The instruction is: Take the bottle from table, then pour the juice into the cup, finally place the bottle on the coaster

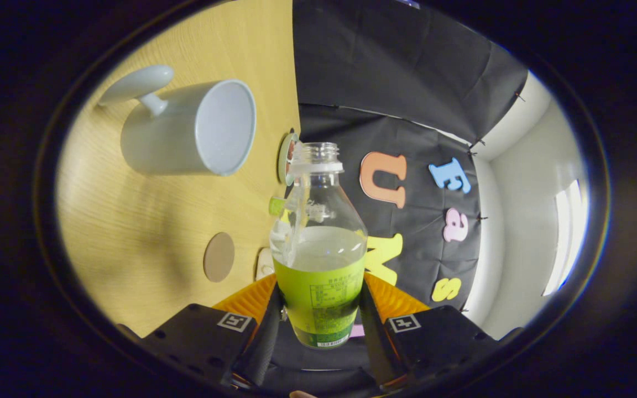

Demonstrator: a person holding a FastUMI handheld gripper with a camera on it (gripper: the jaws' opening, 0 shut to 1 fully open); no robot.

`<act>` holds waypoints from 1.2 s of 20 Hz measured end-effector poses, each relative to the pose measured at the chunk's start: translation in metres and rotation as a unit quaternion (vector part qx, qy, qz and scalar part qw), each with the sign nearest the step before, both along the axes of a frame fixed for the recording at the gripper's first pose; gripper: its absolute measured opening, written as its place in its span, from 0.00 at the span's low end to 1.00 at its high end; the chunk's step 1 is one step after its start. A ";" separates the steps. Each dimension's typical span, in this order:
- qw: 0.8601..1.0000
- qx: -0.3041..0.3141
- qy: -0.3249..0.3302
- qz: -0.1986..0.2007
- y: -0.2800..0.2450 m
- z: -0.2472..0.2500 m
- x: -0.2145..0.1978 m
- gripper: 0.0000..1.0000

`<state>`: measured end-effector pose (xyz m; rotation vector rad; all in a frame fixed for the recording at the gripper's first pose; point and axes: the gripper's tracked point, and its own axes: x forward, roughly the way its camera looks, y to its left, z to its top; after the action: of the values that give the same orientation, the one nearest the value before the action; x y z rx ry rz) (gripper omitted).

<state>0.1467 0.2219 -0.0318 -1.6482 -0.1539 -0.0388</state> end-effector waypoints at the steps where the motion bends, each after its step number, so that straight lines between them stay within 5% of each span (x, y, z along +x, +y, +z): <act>1: 1.000 -0.003 -0.002 0.002 0.001 0.001 -0.001 0.75; 24: 0.998 -0.046 -0.032 0.001 -0.003 0.018 0.004 0.75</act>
<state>0.1506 0.2193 -0.0135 -1.7398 -0.2086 -0.0833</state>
